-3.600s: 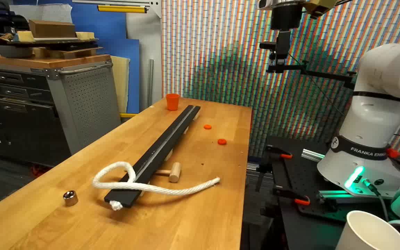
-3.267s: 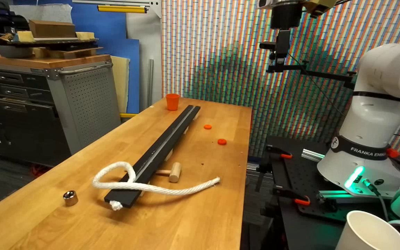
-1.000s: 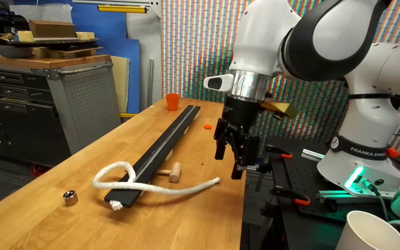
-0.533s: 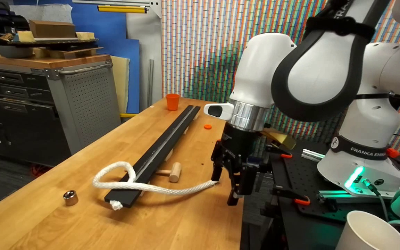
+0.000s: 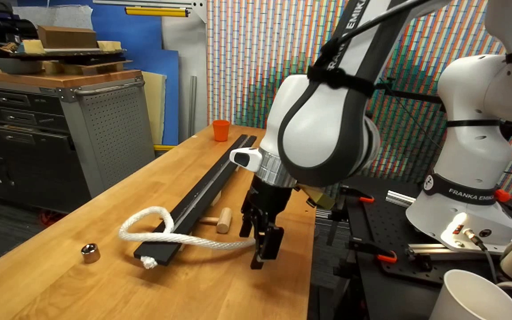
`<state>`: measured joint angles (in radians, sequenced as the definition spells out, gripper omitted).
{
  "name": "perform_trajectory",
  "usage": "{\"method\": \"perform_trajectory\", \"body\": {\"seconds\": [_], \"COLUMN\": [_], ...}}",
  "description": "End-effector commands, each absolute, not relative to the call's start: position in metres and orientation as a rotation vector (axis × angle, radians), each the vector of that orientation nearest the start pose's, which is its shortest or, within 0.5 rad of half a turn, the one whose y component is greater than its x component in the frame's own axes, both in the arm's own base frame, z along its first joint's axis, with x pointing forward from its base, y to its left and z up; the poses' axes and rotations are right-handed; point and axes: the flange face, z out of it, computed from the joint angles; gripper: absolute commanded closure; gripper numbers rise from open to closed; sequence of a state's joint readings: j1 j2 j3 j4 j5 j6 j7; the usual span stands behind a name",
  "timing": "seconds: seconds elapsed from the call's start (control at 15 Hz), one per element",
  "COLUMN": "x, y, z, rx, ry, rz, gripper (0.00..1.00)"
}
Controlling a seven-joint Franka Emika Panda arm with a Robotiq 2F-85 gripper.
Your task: Set the rope along the middle of the black object
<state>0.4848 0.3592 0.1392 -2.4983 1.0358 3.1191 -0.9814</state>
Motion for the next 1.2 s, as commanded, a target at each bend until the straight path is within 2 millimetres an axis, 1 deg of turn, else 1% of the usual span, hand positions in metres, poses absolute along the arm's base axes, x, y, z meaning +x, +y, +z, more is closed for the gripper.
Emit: {"method": "perform_trajectory", "body": {"seconds": [0.0, 0.07, 0.13, 0.53, 0.6, 0.67, 0.73, 0.8, 1.07, 1.13], "x": [0.404, 0.402, 0.403, 0.404, 0.403, 0.403, 0.402, 0.401, 0.394, 0.392], "y": [0.197, 0.189, 0.185, 0.184, 0.183, 0.182, 0.181, 0.179, 0.171, 0.168], "z": [0.146, 0.132, 0.126, 0.126, 0.132, 0.137, 0.142, 0.145, 0.157, 0.161], "rx": [-2.865, -2.883, -2.893, -2.893, -2.903, -2.907, -2.913, -2.923, -2.968, -2.983], "ry": [-0.806, -0.785, -0.765, -0.747, -0.731, -0.723, -0.713, -0.701, -0.638, -0.629], "rz": [-0.290, -0.225, -0.199, -0.188, -0.211, -0.229, -0.250, -0.269, -0.351, -0.387], "gripper": [0.00, 0.00, 0.00, 0.00, 0.10, 0.27, 0.33, 0.43, 0.73, 0.81]}}
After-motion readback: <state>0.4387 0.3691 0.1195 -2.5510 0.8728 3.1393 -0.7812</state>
